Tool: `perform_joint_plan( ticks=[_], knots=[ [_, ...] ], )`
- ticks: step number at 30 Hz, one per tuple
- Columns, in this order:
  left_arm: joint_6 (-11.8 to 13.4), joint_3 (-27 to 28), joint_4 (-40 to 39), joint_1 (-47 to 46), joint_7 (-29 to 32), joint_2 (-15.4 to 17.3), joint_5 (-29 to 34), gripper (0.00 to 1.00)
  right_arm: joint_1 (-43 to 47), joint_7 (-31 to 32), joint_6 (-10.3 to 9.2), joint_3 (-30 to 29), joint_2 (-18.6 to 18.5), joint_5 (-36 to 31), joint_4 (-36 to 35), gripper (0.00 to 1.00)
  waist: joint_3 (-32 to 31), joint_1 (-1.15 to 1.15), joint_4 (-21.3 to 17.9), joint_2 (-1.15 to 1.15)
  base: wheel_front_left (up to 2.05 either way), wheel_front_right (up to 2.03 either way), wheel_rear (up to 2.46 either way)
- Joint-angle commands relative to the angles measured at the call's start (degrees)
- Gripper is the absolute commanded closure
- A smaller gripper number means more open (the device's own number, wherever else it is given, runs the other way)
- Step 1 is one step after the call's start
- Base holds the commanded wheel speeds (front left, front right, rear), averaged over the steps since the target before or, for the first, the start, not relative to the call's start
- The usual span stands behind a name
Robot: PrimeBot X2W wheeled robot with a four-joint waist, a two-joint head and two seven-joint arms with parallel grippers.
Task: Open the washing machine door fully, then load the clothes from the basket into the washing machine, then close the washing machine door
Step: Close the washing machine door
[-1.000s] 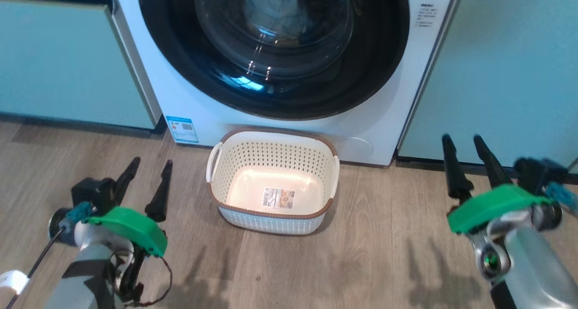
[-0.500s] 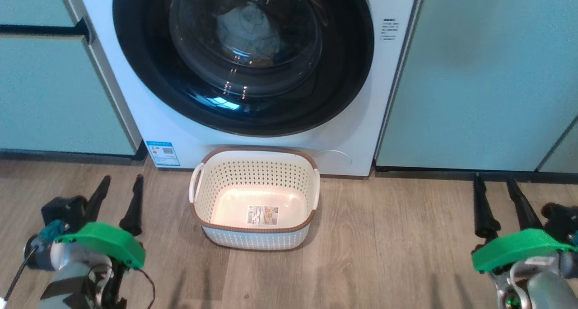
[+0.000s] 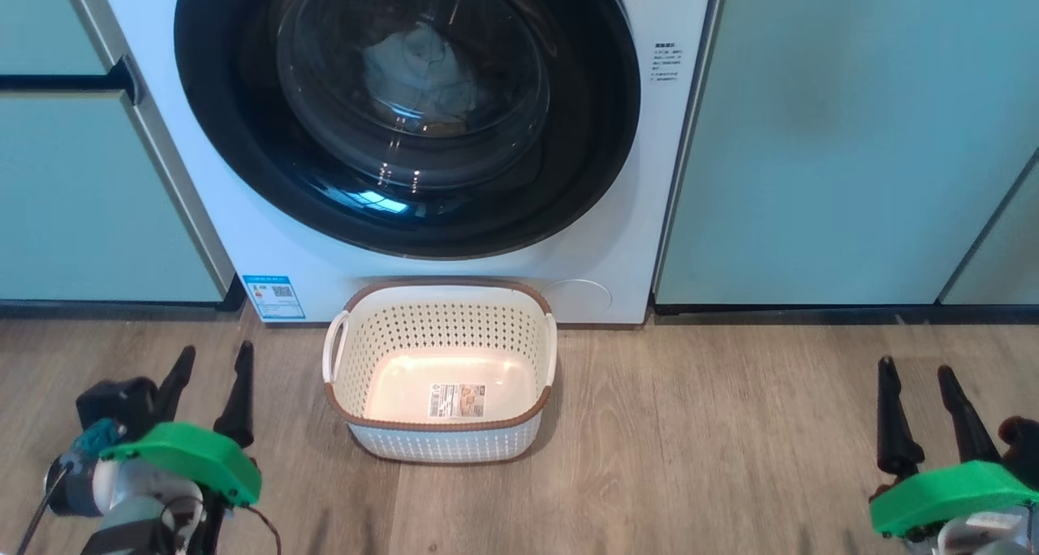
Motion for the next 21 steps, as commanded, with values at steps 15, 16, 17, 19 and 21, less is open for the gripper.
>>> perform_joint_plan(
  ticks=[15,16,17,19,21],
  knots=[
    [0.0,1.4,-1.7,-2.3,-0.4,1.1,0.6,0.00,-1.5,-0.4,-0.19,2.1,0.1,-0.5,0.0,0.00,0.1,0.00,0.7,0.00,0.00,0.00,0.00],
    [0.0,1.4,-1.7,-2.3,-0.4,1.1,0.6,0.00,-1.5,-0.4,-0.19,2.2,0.1,-0.6,0.1,0.00,0.1,0.00,0.7,0.00,0.00,0.00,0.00],
    [0.0,1.4,-1.8,-2.3,-0.4,1.1,0.7,0.00,-1.5,-0.4,-0.19,2.2,0.1,-0.7,0.2,0.00,0.0,0.00,0.8,0.00,0.00,0.00,0.00],
    [0.0,1.2,-1.8,-2.2,-0.4,1.1,0.7,0.00,-1.5,-0.4,-0.19,2.3,0.1,-0.8,0.2,0.00,-0.1,0.00,0.9,0.00,0.00,0.00,0.00],
    [0.0,1.0,-1.8,-2.2,-0.4,1.1,0.7,0.00,-1.5,-0.4,-0.19,2.4,0.1,-0.9,0.3,0.00,-0.2,0.00,0.9,0.00,0.00,0.00,0.00]
  ],
)
